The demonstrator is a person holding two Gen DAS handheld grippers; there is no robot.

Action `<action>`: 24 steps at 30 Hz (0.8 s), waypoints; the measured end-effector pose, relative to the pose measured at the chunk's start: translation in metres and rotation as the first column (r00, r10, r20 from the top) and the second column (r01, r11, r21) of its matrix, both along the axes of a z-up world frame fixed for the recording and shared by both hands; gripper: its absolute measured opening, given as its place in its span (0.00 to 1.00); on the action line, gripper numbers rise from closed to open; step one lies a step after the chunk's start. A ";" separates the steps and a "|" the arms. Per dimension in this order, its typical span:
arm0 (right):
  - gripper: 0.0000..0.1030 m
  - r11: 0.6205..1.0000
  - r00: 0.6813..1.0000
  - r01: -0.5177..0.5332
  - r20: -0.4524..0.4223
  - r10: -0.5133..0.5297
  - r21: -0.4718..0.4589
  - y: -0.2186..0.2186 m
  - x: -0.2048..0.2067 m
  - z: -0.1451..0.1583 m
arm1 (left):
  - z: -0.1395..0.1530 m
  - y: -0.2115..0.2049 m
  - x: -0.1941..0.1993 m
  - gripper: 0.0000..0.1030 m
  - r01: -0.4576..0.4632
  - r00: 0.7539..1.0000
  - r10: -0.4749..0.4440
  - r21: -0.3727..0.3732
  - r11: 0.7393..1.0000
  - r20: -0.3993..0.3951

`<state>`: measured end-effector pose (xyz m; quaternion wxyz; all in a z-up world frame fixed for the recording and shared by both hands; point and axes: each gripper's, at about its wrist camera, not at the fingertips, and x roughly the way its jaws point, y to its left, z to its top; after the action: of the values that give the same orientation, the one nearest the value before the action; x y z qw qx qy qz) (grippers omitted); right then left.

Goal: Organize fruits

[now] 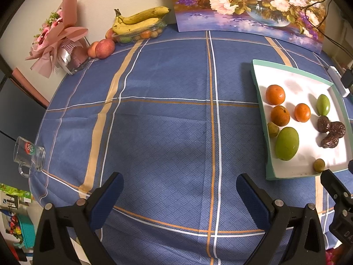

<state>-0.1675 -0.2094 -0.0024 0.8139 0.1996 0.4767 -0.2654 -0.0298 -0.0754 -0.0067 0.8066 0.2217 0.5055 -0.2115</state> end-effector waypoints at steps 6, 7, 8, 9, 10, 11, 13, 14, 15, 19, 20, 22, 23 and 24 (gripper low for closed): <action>0.94 1.000 1.000 0.001 0.000 -0.001 0.000 0.000 0.000 0.000 | 0.000 0.000 0.000 1.00 -0.001 1.000 0.001 0.000 1.000 -0.001; 0.94 1.000 1.000 0.002 0.000 -0.002 0.000 0.000 0.000 0.000 | 0.000 0.000 0.001 1.00 -0.002 1.000 0.002 0.000 1.000 -0.002; 0.94 1.000 1.000 0.002 0.000 -0.002 0.000 0.000 0.000 0.000 | 0.000 0.001 0.001 1.00 -0.003 1.000 0.003 0.001 1.000 -0.002; 0.94 1.000 1.000 0.001 -0.001 -0.001 0.000 0.000 0.000 0.000 | 0.000 0.001 0.001 1.00 -0.002 1.000 0.002 0.001 1.000 -0.002; 0.94 1.000 1.000 0.001 -0.001 -0.001 0.000 0.000 0.001 0.000 | 0.000 0.001 0.001 1.00 -0.002 1.000 0.002 0.000 1.000 -0.002; 0.94 1.000 1.000 0.000 -0.002 0.000 0.001 0.000 0.000 0.000 | 0.000 0.001 0.001 1.00 -0.002 1.000 0.002 0.001 1.000 -0.002; 0.94 1.000 1.000 -0.003 -0.006 0.003 0.001 0.000 0.000 -0.001 | 0.000 0.000 0.001 1.00 -0.002 1.000 0.002 0.001 1.000 -0.002; 0.94 1.000 1.000 -0.004 -0.008 0.004 0.001 0.000 0.000 -0.002 | 0.000 0.000 0.001 1.00 -0.002 1.000 0.002 0.001 1.000 -0.002; 0.94 1.000 1.000 -0.004 -0.011 0.004 0.001 0.000 0.000 -0.002 | 0.000 0.001 0.001 1.00 -0.002 1.000 0.002 0.001 1.000 -0.002; 0.94 1.000 1.000 -0.004 -0.015 0.003 -0.002 0.000 0.000 -0.002 | -0.001 0.001 0.001 1.00 -0.002 1.000 0.002 0.001 1.000 -0.002; 0.94 1.000 1.000 -0.001 -0.016 0.001 -0.002 -0.001 0.000 -0.002 | 0.000 0.001 0.001 1.00 -0.002 1.000 0.002 0.001 1.000 -0.002; 0.94 1.000 1.000 0.004 -0.019 -0.004 -0.002 -0.001 0.000 -0.002 | -0.001 0.001 0.001 1.00 -0.002 1.000 0.002 0.001 1.000 -0.002; 0.94 1.000 1.000 0.007 -0.020 -0.007 -0.002 -0.001 -0.001 -0.003 | -0.001 0.001 0.001 1.00 -0.002 1.000 0.002 0.002 1.000 -0.002; 0.94 1.000 1.000 0.008 -0.021 -0.008 -0.001 -0.002 -0.001 -0.003 | -0.001 0.001 0.001 1.00 -0.002 1.000 0.002 0.001 1.000 -0.003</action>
<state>-0.1684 -0.2110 -0.0051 0.8079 0.1982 0.4844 -0.2711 -0.0288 -0.0740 -0.0074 0.8060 0.2215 0.5069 -0.2105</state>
